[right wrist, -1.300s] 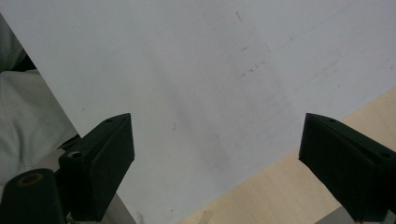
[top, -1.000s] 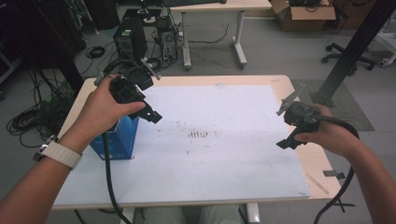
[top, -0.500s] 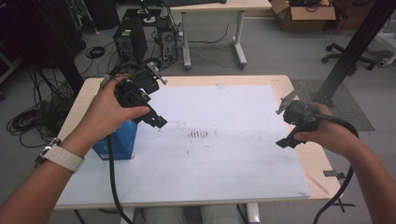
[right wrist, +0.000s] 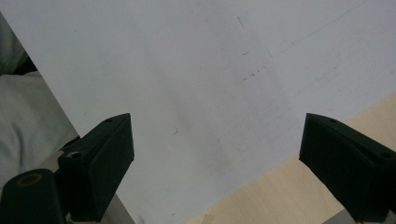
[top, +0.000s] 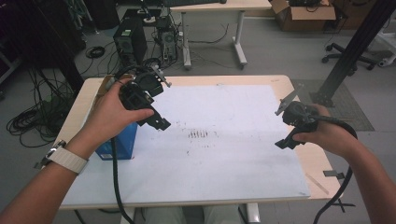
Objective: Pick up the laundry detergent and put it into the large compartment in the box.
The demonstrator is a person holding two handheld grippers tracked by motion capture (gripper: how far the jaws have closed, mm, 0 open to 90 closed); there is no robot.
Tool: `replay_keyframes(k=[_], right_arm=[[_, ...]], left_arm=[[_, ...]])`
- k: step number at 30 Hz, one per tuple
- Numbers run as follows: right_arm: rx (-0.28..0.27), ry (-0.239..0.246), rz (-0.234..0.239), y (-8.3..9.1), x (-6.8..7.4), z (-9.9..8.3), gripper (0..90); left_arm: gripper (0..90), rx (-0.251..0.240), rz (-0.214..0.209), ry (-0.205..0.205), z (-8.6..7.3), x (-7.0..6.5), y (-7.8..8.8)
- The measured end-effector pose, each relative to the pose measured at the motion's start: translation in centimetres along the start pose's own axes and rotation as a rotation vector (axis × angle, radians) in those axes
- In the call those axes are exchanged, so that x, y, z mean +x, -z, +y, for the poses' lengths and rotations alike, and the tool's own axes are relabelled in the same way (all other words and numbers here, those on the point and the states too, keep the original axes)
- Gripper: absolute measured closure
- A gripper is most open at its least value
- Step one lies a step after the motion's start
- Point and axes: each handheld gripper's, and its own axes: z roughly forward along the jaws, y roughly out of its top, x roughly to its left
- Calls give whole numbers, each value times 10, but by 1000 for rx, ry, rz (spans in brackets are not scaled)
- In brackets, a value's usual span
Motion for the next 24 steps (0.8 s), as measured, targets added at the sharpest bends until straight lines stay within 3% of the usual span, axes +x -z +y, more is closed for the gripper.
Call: replay_keyframes(k=[24], right_arm=[[-2, -3, 2, 0, -1, -1, 99]], left_arm=[[88, -2, -4, 4, 1, 2, -1]])
